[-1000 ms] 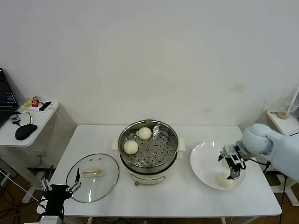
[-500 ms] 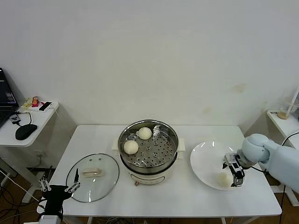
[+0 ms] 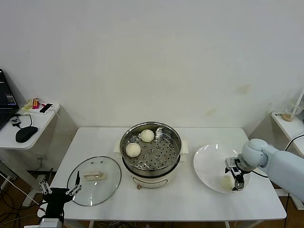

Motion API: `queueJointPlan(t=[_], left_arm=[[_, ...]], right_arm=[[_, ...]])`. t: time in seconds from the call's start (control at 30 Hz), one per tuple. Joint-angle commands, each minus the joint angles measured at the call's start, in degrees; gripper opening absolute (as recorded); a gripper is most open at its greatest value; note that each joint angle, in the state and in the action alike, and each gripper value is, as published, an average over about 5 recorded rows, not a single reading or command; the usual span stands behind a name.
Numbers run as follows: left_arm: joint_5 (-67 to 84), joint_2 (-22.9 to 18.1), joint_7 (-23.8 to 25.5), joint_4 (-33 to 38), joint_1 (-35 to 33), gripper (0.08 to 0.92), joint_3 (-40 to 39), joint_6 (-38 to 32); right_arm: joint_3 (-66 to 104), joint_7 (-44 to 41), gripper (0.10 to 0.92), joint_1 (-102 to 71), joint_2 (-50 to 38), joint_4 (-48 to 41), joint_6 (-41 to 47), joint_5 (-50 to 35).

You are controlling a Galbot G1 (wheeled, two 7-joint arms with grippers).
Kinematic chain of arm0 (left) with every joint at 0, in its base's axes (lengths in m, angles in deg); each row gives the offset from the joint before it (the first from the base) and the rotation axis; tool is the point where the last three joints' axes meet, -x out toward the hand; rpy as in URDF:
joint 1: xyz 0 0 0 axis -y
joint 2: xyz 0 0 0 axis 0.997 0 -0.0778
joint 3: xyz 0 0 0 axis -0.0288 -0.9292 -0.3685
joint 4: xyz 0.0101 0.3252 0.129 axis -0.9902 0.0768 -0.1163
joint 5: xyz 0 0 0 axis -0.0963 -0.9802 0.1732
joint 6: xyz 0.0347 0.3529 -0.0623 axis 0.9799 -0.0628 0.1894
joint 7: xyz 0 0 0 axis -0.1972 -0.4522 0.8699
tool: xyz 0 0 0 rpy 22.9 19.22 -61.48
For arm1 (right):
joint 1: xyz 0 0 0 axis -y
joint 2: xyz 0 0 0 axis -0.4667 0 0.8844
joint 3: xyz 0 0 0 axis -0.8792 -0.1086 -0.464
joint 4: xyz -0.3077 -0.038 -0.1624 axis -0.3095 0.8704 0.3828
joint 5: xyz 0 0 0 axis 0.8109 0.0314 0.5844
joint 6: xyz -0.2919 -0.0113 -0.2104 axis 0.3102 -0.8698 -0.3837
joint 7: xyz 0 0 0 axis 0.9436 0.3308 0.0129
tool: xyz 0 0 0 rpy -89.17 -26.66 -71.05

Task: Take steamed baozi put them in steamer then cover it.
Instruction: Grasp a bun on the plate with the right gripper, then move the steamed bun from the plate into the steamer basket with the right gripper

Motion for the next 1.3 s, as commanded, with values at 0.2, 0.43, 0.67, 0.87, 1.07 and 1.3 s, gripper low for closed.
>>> queueJointPlan(t=[0.2,0.43,0.67,0.87,1.07,1.3], left_arm=[[-0.05,-0.19,0.01,0.29,0.04,0.823,-0.02,0.07],[-0.03,-0.20,0.00,0.57,0.00,0.823,0.07,0.08],[0.07,-0.16,0.00,0.68,0.09,0.823,0.03,0.05],[0.26,0.14,0.04,0.94,0.30,0.823,0.07,0.07],[0.48,0.24,0.05,1.21,0.26,0.823,0.22,0.05],[0.52,0.17,0.03,1.55,-0.09,0.823,0.58,0.00]], right_arm=[[0.36,-0.41,0.659,-0.21,1.24,-1.40,0.63,-0.16],[0.72,-1.44,0.586,1.89,0.16,-0.67,0.45,-0.68],[0.36,-1.88,0.584,8.75,-1.30,0.62,0.36,-2.92],[-0.88,-1.83,0.593,19.30,0.02,0.71,1.37,-7.52],[-6.94,-1.94,0.594,31.21,5.43,0.66,2.30,-12.32],[-12.55,-1.02,0.595,41.28,14.40,0.91,3.00,-16.98]])
